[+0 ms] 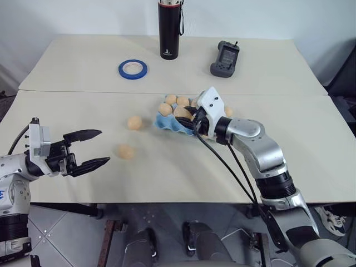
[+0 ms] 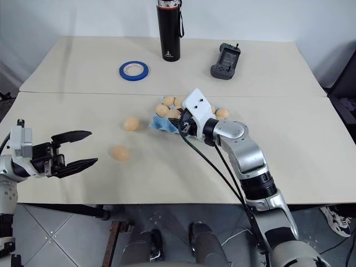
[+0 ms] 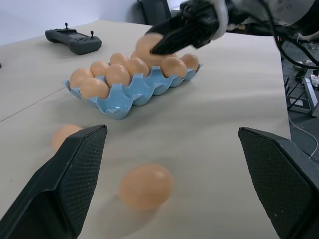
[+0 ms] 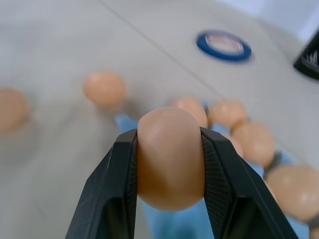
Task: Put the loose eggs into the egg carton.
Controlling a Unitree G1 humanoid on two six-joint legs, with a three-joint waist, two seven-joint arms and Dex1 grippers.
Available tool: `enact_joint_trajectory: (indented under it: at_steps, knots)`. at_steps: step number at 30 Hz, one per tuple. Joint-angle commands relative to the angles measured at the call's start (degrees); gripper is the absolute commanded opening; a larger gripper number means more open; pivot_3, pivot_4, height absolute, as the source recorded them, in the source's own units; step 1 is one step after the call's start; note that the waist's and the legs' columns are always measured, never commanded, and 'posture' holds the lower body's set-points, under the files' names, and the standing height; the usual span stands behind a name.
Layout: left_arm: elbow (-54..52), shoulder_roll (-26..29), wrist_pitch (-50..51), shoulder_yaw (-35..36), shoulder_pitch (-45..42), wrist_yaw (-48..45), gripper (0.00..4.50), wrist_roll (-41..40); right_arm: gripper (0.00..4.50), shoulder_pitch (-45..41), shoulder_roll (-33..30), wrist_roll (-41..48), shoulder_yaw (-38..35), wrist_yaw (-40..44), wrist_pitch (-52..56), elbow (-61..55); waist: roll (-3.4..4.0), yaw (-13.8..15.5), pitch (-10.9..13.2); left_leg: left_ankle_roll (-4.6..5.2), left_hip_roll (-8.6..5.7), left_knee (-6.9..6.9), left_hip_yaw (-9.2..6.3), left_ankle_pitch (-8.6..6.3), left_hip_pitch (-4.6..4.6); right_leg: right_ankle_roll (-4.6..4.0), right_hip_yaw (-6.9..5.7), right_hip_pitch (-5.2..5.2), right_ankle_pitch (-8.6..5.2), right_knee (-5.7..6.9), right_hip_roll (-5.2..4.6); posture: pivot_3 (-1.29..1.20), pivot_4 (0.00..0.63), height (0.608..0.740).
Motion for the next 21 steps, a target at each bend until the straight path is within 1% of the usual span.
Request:
enact_joint_trajectory:
  at_steps: [1,2,3,4,5,6,9,10,16,21]
  knots:
    - [-1.3,-0.2,-0.6,0.8,-0.3,0.3,4.5,-1.1,1.35,-0.9,-0.7,-1.0,0.4,1.0,-2.3,0.5,0.0,-0.1,0.0,-0.05,0.0,-0.01,0.01,0.03,-0.01,0.01,0.01,-0.02,0.0,0.0,0.01,0.0,0.15,0.74]
    - [-1.3,-0.3,-0.7,0.9,-0.3,0.4,4.5,-1.1,2.08,-1.0,-0.7,-1.4,0.4,0.8,-2.8,1.3,0.0,-0.2,0.0,-0.08,0.0,-0.01,0.01,0.04,-0.02,0.02,0.02,-0.03,-0.01,0.0,0.01,0.0,0.15,0.74]
    - [-1.3,-0.3,-0.7,0.9,-0.2,0.5,4.5,-1.1,2.3,-1.1,-0.8,-1.7,0.5,0.9,-2.9,1.7,0.0,-0.3,0.0,-0.1,0.0,-0.02,0.02,0.05,-0.02,0.02,0.02,-0.04,-0.01,0.01,0.02,0.0,0.15,0.74]
    - [-1.3,-0.4,-0.8,1.0,-0.2,0.6,4.5,-1.0,2.73,-1.2,-0.9,-2.0,0.6,1.1,-3.1,2.0,0.0,-0.4,0.0,-0.11,0.0,-0.01,0.02,0.06,-0.02,0.03,0.02,-0.03,-0.01,0.01,0.03,0.0,0.15,0.74]
    - [-1.3,-0.4,-0.8,1.1,-0.2,0.7,4.5,-1.0,3.03,-1.2,-1.0,-2.1,0.6,1.2,-3.3,2.1,0.0,-0.5,0.0,-0.12,0.0,-0.01,0.02,0.06,-0.02,0.03,0.02,-0.03,-0.01,0.02,0.03,0.0,0.15,0.74]
    - [-1.3,-0.5,-0.8,1.1,-0.2,0.7,4.5,-1.0,3.42,-1.2,-1.0,-2.1,0.5,1.4,-3.4,2.1,0.0,-0.6,0.0,-0.12,0.01,0.0,0.02,0.07,-0.02,0.03,0.02,-0.03,-0.01,0.04,0.03,0.0,0.15,0.74]
    - [-1.3,-0.5,-0.9,1.2,-0.2,1.0,4.5,-0.9,4.36,-1.3,-1.6,-2.0,0.3,2.1,-3.4,1.4,0.0,-0.9,0.0,-0.11,0.0,0.02,0.01,0.08,-0.01,0.03,0.02,-0.02,-0.01,0.08,0.02,0.0,0.15,0.74]
    - [-1.2,-0.5,-1.0,1.3,-0.2,1.0,4.5,-0.9,4.47,-1.3,-1.8,-1.9,0.2,2.4,-3.4,1.1,0.0,-1.0,0.0,-0.12,0.0,0.02,0.01,0.08,-0.01,0.04,0.02,-0.02,-0.01,0.08,0.02,0.0,0.15,0.74]
    - [-1.8,-0.4,-1.3,2.0,0.4,2.9,4.5,-0.6,4.47,-0.6,-4.8,0.3,-1.6,5.6,-2.2,-3.0,0.01,-1.2,0.0,-0.12,0.0,0.0,0.01,0.08,-0.01,0.04,0.02,-0.04,-0.01,0.08,0.03,0.0,0.15,0.74]
    - [-4.0,-0.6,-1.6,4.6,3.5,7.1,4.5,-0.6,4.47,4.6,-9.7,5.4,-6.0,11.5,-5.4,-9.4,0.0,-1.0,0.0,-0.13,0.01,-0.03,0.0,0.08,-0.01,0.07,0.01,0.0,-0.02,0.03,0.02,0.0,0.15,0.74]
